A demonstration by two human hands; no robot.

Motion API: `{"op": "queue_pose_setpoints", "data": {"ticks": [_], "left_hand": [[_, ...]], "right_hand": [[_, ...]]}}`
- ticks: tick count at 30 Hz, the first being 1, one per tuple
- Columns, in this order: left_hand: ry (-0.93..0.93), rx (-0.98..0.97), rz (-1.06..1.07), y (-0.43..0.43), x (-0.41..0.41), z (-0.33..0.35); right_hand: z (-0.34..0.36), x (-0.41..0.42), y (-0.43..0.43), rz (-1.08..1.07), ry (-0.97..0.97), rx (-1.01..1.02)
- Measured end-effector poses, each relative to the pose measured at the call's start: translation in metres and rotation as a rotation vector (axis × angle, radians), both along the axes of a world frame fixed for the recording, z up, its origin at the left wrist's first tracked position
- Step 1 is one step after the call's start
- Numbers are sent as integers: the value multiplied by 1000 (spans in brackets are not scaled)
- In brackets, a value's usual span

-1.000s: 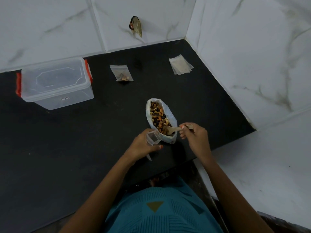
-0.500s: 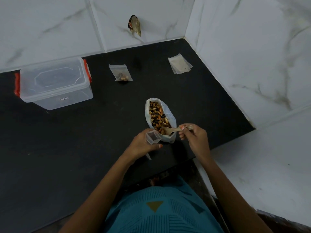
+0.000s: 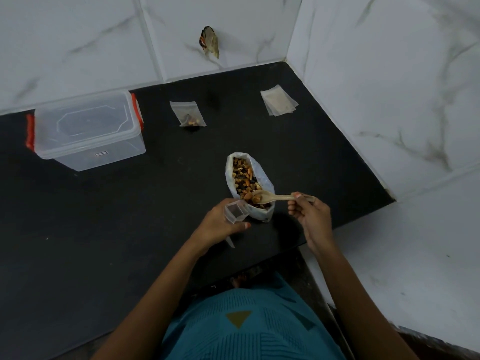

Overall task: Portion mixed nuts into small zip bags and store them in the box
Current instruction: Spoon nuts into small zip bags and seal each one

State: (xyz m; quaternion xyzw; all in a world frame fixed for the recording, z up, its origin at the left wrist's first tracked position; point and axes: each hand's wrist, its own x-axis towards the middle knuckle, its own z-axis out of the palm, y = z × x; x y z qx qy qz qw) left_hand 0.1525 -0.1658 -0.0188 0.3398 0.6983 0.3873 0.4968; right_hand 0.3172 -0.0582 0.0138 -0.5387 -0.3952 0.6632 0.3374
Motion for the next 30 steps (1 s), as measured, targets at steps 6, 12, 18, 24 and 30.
{"op": "queue_pose_setpoints", "data": {"ticks": [6, 12, 18, 24, 30], "left_hand": [[11, -16, 13, -1, -2, 3], [15, -11, 29, -3, -6, 11], [11, 69, 85, 0, -2, 14], [50, 117, 139, 5, -1, 15], [74, 256, 212, 13, 3, 23]], "right_hand": [[1, 2, 2, -31, 30, -47], [1, 1, 2, -64, 73, -112], [6, -1, 3, -55, 64, -81], [27, -5, -3, -16, 130, -26], [53, -18, -15, 127, 136, 181]]}}
